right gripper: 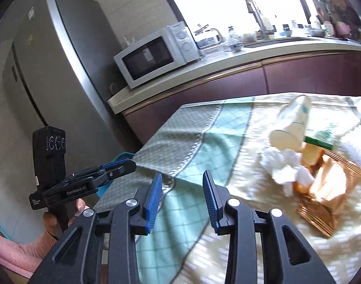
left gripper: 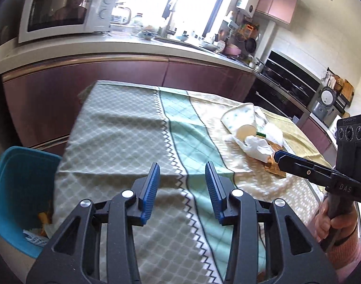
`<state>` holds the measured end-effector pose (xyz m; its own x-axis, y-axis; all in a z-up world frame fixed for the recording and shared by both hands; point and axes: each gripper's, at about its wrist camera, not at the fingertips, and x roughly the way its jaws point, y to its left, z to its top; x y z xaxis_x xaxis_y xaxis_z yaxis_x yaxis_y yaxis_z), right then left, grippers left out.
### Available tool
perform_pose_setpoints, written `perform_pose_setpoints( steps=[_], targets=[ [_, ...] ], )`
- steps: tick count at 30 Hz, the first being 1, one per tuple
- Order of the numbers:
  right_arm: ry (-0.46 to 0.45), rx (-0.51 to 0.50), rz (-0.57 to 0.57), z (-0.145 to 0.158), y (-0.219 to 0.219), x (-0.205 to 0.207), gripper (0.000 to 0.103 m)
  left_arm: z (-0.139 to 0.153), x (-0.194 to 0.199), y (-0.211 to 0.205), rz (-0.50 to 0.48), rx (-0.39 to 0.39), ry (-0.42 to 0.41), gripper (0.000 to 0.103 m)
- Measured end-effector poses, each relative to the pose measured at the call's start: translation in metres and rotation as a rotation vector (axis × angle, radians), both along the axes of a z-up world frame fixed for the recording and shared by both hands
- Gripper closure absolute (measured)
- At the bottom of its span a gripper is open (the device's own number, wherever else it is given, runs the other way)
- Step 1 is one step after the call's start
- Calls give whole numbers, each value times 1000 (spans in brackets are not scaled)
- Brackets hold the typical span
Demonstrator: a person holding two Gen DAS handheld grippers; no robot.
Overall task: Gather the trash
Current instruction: 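Grasp the white tissue with the left gripper while the right grasps the gold wrapper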
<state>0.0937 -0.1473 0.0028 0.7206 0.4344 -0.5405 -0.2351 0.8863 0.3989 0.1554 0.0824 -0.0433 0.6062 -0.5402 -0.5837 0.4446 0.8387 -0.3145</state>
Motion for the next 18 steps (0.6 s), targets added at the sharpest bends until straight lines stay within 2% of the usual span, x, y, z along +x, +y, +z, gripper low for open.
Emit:
perform_pose_setpoints(
  steps=[9,13,18],
  targets=[
    [42,44,-213,-24,-88,-22,64,-16,9,-100,-154,36,53,55],
    [59,76,-269,-33,-111,-23,53,-21,17,-137,-189,52,67,52],
    [81,110,-294,-45,-128,-19,51,-24,31,-169,-212,68,84,47]
  ],
)
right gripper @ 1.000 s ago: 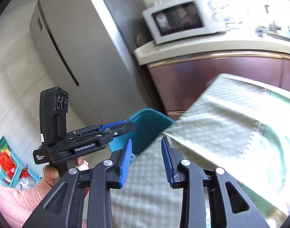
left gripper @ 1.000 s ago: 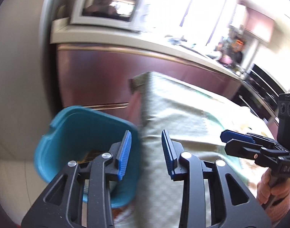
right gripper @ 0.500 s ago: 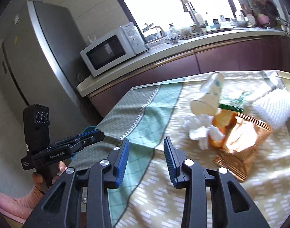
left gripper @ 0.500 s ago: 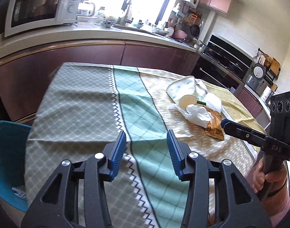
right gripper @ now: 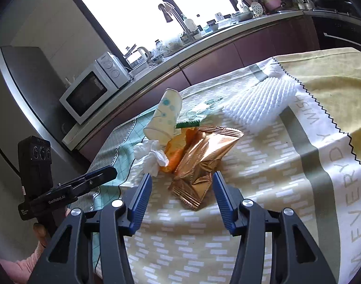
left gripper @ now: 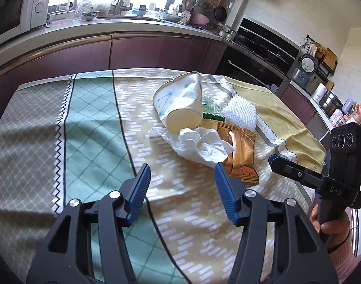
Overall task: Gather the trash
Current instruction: 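Grasp the white tissue with the left gripper while the right grasps the gold wrapper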
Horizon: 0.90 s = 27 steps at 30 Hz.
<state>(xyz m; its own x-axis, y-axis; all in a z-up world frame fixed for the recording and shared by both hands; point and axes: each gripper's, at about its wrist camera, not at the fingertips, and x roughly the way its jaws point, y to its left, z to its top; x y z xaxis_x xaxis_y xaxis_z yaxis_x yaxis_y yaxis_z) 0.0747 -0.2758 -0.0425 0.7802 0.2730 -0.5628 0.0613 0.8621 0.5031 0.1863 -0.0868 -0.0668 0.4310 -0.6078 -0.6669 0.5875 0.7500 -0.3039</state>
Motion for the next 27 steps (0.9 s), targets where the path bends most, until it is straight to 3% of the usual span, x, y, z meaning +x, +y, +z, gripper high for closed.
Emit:
perform_pose_setpoints(
  steps=[7,18,21,23,27],
  targets=[
    [25,48,-15,-12,-16,8,41,-9,26,-30,-5,29,57,45],
    [64,67,6,-17,-12,28,40,-25,45,-50,-20,65,118,49],
    [78,65,24,-19,-9,30,55,-27,47,-50,-29,44,138,66],
    [85,78,25,-22,-10,30,74,-26,46,-50,-27,43,136,73],
    [69,92,23,-21,-11,23,77,-23,41,-46,-24,34,128,85]
  ],
)
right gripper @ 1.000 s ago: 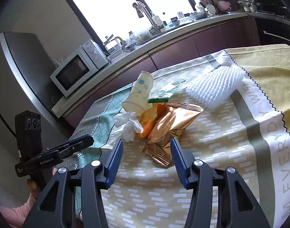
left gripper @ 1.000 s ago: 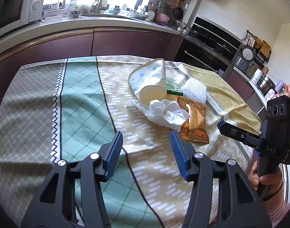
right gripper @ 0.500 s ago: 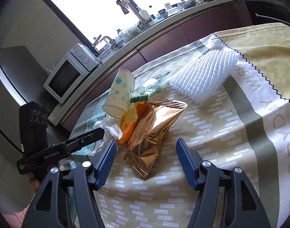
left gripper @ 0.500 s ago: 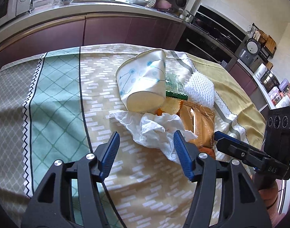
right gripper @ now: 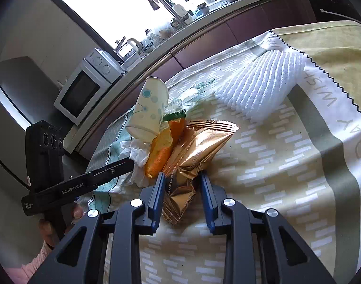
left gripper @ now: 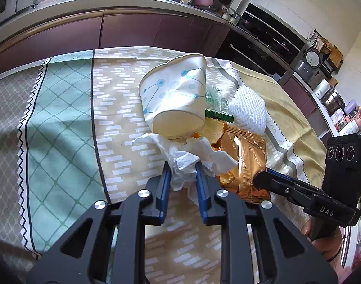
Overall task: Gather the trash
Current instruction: 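Grasp the white tissue with the left gripper while the right grasps the gold wrapper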
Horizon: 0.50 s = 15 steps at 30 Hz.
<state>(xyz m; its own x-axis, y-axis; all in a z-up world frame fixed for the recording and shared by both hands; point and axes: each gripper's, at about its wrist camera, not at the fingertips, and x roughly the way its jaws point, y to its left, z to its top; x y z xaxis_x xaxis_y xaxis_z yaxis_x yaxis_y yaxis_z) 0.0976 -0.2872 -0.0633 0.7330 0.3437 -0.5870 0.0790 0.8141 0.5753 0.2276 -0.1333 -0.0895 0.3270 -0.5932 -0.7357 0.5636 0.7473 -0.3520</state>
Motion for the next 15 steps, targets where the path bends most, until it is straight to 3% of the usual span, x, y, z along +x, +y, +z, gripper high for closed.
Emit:
perform_pose_setpoints(
  steps=[6,15],
  targets=[
    [-23,8,-13,4,-2,-13,86,5,-11,10,-9,-21,-6,89],
    [-62,1,-13,18,-2,-34,88,19,-32,44,-2,-73,-26,90]
  ],
)
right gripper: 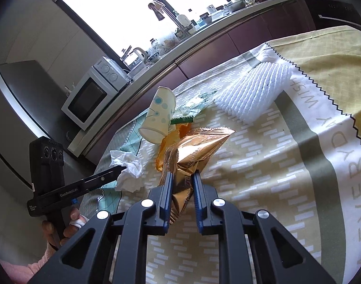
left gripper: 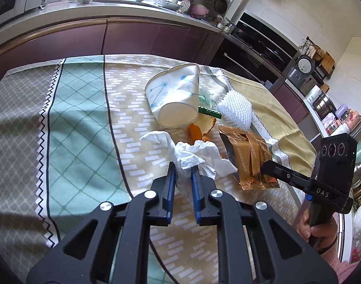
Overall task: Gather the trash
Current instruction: 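Grasp the white tissue with the left gripper while the right grasps the gold wrapper, then carry tissue and gold wrapper over the teal bin and open both grippers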
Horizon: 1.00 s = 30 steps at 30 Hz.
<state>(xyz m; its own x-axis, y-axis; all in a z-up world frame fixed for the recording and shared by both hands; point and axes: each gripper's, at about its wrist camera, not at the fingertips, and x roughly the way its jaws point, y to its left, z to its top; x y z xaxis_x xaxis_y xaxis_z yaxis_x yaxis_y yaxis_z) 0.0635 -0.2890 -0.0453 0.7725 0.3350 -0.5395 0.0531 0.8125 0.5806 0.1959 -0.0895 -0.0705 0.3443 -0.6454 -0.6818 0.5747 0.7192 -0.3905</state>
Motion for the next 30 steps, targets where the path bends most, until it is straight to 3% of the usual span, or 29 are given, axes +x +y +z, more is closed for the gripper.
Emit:
perform_pose_setpoints(
  steps=[14,30],
  targets=[
    [-92,-36,139,29,51,-3,88,27,-48,71,54,-18,-93,90],
    [-131,-56,357,46,140,29,88,47,-82,192,243,-39,-139,90]
  ],
)
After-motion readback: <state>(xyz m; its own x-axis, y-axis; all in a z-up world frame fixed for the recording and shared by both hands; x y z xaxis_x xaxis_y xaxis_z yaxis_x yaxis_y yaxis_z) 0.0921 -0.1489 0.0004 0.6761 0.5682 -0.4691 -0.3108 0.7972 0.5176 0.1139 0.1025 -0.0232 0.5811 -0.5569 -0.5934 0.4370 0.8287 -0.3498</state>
